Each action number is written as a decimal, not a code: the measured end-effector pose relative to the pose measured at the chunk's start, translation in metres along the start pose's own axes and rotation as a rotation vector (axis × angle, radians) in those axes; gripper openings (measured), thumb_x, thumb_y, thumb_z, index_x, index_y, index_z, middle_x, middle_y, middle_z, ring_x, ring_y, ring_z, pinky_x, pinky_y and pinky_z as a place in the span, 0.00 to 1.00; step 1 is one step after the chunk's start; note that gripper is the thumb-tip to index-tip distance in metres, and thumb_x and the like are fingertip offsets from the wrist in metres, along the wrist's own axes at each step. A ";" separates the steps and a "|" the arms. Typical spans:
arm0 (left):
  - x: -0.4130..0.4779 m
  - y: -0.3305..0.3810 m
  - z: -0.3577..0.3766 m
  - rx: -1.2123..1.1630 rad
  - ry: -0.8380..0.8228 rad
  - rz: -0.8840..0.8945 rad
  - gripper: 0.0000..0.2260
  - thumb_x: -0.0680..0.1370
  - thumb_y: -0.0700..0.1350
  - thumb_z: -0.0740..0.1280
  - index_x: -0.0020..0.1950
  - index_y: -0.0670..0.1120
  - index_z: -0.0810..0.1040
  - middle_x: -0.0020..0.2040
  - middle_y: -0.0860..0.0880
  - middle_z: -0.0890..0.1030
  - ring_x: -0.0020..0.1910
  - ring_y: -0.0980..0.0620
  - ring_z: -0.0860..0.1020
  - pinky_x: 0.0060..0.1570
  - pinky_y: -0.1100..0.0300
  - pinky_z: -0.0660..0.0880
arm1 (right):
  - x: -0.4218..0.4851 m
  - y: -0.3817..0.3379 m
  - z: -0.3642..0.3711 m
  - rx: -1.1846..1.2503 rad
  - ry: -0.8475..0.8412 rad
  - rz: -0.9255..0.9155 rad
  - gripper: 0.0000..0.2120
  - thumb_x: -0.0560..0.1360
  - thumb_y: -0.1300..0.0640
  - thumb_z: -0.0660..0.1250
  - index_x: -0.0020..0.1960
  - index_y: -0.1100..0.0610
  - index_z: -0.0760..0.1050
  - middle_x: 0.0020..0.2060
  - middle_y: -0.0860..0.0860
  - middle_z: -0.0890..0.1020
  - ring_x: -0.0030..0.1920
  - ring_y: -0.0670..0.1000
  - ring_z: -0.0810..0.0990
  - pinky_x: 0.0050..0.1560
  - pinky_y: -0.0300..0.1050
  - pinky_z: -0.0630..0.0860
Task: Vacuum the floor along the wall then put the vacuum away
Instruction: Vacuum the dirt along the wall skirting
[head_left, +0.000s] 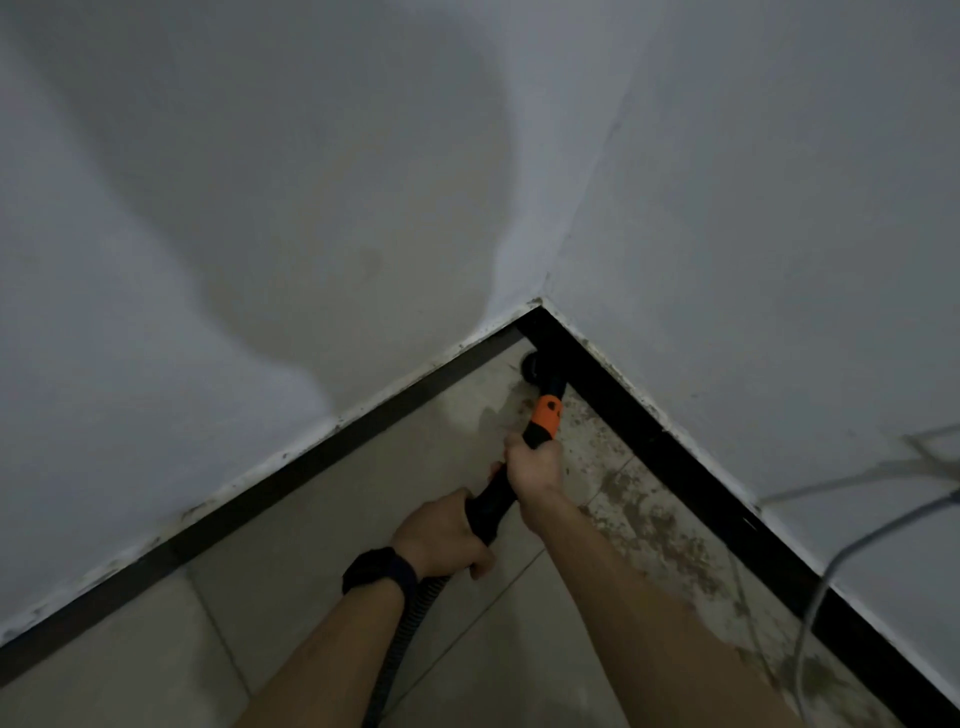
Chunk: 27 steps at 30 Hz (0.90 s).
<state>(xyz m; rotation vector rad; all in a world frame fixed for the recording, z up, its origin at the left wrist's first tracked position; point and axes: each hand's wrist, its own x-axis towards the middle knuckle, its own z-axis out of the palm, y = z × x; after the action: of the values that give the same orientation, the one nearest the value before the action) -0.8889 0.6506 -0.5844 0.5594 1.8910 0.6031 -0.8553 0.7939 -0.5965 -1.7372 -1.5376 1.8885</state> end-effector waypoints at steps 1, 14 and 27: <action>-0.002 0.002 0.000 0.033 0.019 0.002 0.19 0.61 0.44 0.75 0.46 0.51 0.70 0.47 0.50 0.80 0.44 0.50 0.80 0.38 0.59 0.77 | -0.001 -0.001 -0.002 0.029 -0.031 0.004 0.11 0.82 0.59 0.64 0.60 0.55 0.64 0.41 0.58 0.76 0.28 0.52 0.79 0.31 0.46 0.79; -0.041 -0.007 -0.030 0.246 -0.038 -0.127 0.18 0.63 0.42 0.76 0.45 0.48 0.70 0.45 0.50 0.79 0.41 0.52 0.77 0.36 0.61 0.74 | -0.049 0.005 0.025 0.126 -0.096 0.025 0.07 0.82 0.59 0.63 0.56 0.57 0.64 0.43 0.58 0.78 0.36 0.56 0.82 0.40 0.54 0.84; -0.082 -0.022 -0.002 0.561 -0.200 -0.179 0.20 0.66 0.48 0.77 0.49 0.52 0.69 0.48 0.52 0.77 0.48 0.50 0.78 0.45 0.57 0.77 | -0.098 0.072 -0.004 0.270 -0.103 0.080 0.12 0.82 0.60 0.63 0.62 0.55 0.62 0.42 0.56 0.77 0.31 0.52 0.81 0.36 0.50 0.82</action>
<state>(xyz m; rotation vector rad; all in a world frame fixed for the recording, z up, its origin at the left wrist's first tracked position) -0.8632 0.5825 -0.5411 0.7632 1.8861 -0.1110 -0.7848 0.6956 -0.5851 -1.6276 -1.1909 2.1394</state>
